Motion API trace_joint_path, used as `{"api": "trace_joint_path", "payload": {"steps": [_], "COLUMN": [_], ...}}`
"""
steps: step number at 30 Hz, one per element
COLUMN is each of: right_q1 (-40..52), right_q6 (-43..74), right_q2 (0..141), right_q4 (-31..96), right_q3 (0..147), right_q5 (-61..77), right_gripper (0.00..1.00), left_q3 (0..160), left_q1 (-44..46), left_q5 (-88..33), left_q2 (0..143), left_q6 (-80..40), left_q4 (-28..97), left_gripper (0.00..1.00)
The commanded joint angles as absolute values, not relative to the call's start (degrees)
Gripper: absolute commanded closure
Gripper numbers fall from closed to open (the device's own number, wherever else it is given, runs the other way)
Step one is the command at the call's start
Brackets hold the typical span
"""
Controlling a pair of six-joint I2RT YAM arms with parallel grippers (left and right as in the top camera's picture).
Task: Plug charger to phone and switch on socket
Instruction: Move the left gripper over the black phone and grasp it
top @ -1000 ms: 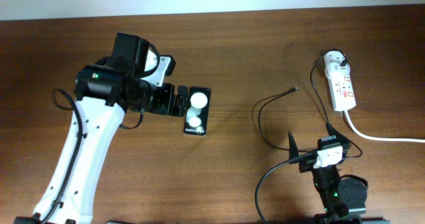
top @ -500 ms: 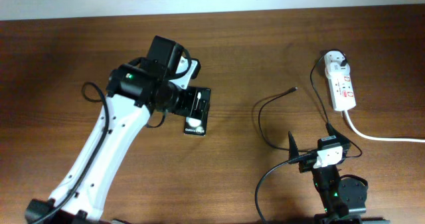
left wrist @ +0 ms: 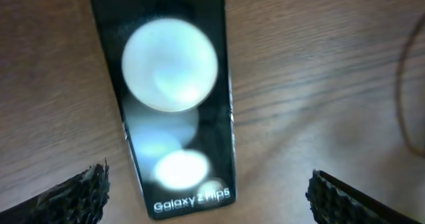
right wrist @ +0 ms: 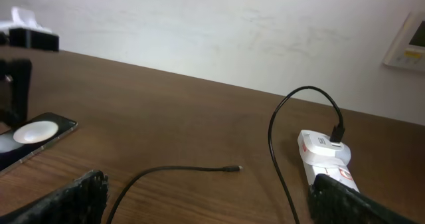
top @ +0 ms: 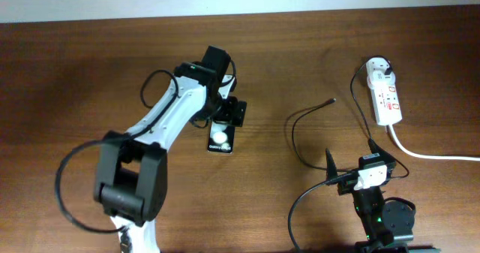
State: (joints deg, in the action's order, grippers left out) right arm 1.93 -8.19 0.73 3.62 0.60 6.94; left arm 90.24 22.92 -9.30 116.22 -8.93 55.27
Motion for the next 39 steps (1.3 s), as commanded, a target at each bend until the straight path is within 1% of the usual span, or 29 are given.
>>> {"api": "trace_joint_path", "payload": {"steps": [1, 3, 7, 10, 12, 15, 20, 30, 31, 34, 39], "right_q1": [2.24, 2.24, 2.24, 2.24, 2.24, 2.24, 2.24, 2.24, 2.24, 2.24, 2.24], "right_q6": [-8.58, -8.58, -8.58, -8.58, -8.58, -8.58, -8.58, -8.58, -8.58, -8.58, -8.58], "right_q2": [0.36, 0.36, 0.36, 0.36, 0.36, 0.36, 0.36, 0.36, 0.36, 0.36, 0.36], "right_q4": [3.92, 3.92, 3.92, 3.92, 3.92, 3.92, 3.92, 3.92, 3.92, 3.92, 3.92], "right_q3": [0.32, 0.32, 0.32, 0.32, 0.32, 0.32, 0.32, 0.32, 0.32, 0.32, 0.32], "right_q5": [6.9, 6.87, 6.9, 6.87, 6.9, 6.9, 6.87, 6.9, 6.9, 6.9, 6.87], "right_gripper": [0.01, 0.01, 0.01, 0.01, 0.01, 0.01, 0.01, 0.01, 0.01, 0.01, 0.01], "left_q3": [90.7, 90.67, 90.52, 89.47, 88.16, 88.09, 88.05, 88.05, 88.05, 88.05, 88.05], "left_q1": [23.11, 23.11, 23.14, 23.27, 23.27, 23.86, 28.91, 29.1, 29.1, 29.1, 29.1], "left_q5": [-4.56, -2.63, -2.68, -2.5, -2.5, -2.5, 1.26, 1.1, 1.1, 1.21, 1.34], "left_q2": [119.96, 121.91, 123.85, 123.87, 123.98, 125.64, 126.32, 126.32, 126.32, 126.32, 126.32], "left_q6": [-9.61, -9.63, -10.13, -15.97, -17.34, -17.32, -17.32, -17.34, -17.34, -17.34, -19.73], "left_q4": [54.13, 53.08, 51.18, 49.32, 47.77, 48.03, 52.12, 51.0, 51.0, 50.33, 47.22], "left_gripper": [0.01, 0.01, 0.01, 0.01, 0.01, 0.01, 0.01, 0.01, 0.01, 0.11, 0.12]}}
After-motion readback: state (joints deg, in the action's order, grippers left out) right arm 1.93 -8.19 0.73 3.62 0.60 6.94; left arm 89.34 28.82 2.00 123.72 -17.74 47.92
